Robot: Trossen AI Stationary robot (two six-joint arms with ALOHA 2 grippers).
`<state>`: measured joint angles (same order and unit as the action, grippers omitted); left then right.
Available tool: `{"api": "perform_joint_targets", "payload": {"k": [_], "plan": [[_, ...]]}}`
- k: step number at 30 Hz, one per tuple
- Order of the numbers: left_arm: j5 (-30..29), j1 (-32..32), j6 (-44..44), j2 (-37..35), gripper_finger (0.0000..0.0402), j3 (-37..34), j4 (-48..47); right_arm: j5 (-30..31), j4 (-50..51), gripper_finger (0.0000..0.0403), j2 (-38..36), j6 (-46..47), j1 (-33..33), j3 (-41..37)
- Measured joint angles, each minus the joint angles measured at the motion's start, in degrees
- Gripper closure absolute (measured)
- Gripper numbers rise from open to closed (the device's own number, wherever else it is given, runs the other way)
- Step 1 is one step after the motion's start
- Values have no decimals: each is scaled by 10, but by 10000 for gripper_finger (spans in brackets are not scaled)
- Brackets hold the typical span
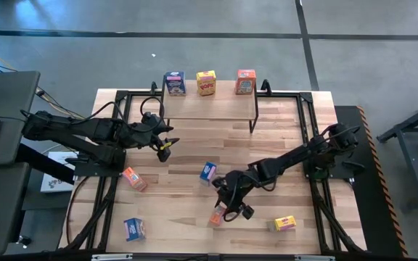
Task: Stack cereal on shelf
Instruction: Put the right orange cereal box and aligned with the other orange cereal box on the shelf
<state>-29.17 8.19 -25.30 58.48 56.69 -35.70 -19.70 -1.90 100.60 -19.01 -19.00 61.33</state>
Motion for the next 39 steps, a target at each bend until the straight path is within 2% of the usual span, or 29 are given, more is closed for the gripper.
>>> {"api": "perform_joint_targets", "payload": {"k": [13, 29, 34, 39], "plan": [[0, 0, 0, 0, 172, 0, 0, 0, 87, 233, 0, -2, 27, 78], [0, 0, 0, 0, 172, 0, 0, 2, 310, 233, -15, -35, 66, 223], [0, 0, 0, 0, 172, 0, 0, 6, 338, 233, -54, -50, 85, 235], [0, 0, 0, 0, 172, 0, 0, 63, 357, 233, -114, -58, 112, 235]]}}
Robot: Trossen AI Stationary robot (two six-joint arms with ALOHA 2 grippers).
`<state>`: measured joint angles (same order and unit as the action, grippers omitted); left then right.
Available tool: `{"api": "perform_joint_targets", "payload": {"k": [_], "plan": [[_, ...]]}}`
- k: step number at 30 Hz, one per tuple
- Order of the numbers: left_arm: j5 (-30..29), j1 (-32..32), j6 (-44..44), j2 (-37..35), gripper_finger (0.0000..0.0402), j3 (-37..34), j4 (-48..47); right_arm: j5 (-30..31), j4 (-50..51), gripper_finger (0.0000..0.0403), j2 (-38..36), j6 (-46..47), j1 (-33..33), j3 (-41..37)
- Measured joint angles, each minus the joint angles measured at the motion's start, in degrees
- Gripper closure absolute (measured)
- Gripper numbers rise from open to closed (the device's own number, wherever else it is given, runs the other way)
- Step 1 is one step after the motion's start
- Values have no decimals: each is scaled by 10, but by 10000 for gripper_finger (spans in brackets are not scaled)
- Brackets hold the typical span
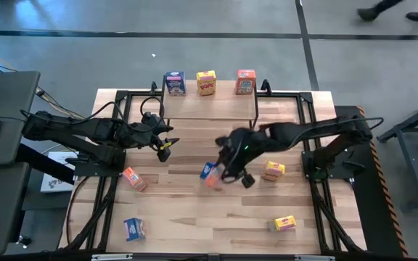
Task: Stack cereal on shelf
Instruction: Put the right orange cereal box and aligned with the other orange cereal box on the shelf
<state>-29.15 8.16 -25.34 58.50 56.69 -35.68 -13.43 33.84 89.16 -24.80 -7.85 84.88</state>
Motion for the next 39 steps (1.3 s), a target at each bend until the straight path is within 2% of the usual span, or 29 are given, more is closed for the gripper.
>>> {"api": "perform_joint_targets", "payload": {"k": [9, 15, 21, 26, 32, 37, 39], "plan": [[0, 0, 0, 0, 172, 0, 0, 63, 3, 233, -97, -11, 82, 0], [0, 0, 14, 0, 172, 0, 0, 64, 3, 233, -147, -8, 167, 0], [-17, 0, 16, 0, 172, 0, 0, 62, 3, 233, -167, -8, 256, 0], [-44, -4, 30, 0, 172, 0, 0, 21, 3, 233, -166, -7, 324, 0], [-48, -34, 35, 0, 172, 0, 0, -37, 19, 233, -166, 45, 402, 0], [-48, -61, 51, 0, 172, 0, 0, -47, 41, 233, -165, 49, 440, -11], [-48, -72, 51, 0, 172, 0, 0, -71, 42, 233, -165, 53, 453, -20]]}}
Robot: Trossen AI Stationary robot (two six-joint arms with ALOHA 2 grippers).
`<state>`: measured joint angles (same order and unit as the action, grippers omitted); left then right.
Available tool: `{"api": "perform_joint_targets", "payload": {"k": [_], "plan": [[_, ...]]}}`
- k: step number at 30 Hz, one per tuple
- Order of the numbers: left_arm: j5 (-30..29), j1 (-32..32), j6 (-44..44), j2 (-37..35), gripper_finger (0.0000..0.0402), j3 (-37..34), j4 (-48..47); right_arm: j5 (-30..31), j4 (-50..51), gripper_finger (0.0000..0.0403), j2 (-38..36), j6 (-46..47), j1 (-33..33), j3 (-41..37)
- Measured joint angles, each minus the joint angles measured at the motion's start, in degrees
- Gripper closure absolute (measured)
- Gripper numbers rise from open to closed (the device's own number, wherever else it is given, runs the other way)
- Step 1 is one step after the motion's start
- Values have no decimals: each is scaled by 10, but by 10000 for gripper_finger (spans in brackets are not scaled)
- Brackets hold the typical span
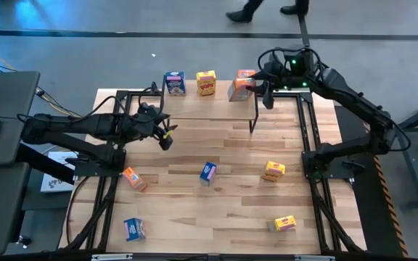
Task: Stack cereal on shelf
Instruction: Put the right orange cereal box and aligned with the other orange cereal box on the shelf
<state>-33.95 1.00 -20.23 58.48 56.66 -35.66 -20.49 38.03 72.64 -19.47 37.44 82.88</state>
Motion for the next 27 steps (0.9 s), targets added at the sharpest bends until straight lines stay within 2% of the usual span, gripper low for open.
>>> {"api": "perform_joint_targets", "payload": {"k": [3, 9, 16, 27], "plan": [[0, -14, 3, 0, 172, 0, 0, -25, 0, 233, 0, 0, 18, -22], [0, -36, 9, 0, 172, 0, 0, -32, -2, 233, 0, -1, 48, -73], [2, -56, 19, 0, 172, 0, 6, -60, -51, 233, 0, -15, 72, -130], [4, -91, 115, 0, 172, 0, 89, -67, -48, 233, 1, -39, 94, -137]]}}
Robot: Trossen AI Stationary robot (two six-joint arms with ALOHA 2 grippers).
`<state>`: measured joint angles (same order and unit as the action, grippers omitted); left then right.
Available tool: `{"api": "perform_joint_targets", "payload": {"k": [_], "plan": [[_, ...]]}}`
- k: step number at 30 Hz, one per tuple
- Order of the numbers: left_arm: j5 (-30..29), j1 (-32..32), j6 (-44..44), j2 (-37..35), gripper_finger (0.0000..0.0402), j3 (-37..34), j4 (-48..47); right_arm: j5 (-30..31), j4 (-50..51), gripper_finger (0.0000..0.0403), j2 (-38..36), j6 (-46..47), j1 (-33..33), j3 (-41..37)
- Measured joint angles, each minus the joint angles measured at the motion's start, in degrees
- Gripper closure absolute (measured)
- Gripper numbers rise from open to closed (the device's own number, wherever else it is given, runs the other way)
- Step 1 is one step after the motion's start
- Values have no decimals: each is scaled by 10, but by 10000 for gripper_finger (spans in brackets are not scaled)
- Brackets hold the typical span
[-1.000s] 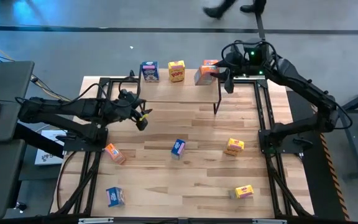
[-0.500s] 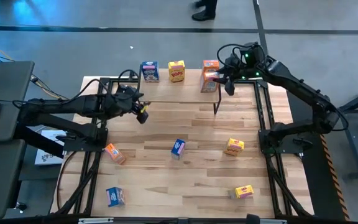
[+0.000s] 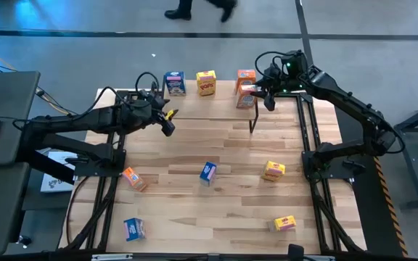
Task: Stack cereal on shelf
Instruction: Put the right orange cereal box and aligned with the other orange cereal box on the shelf
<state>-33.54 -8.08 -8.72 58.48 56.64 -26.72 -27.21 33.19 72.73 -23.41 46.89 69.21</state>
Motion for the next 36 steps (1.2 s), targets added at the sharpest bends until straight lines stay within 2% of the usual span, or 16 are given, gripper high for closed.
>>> {"api": "perform_joint_targets", "payload": {"k": [13, 36], "plan": [[11, -18, 15, 0, 172, 0, 2, 1, -3, 233, 29, -9, 0, 0], [15, -17, 14, 0, 172, 0, 2, 30, -8, 233, 29, 15, 0, 0]]}}
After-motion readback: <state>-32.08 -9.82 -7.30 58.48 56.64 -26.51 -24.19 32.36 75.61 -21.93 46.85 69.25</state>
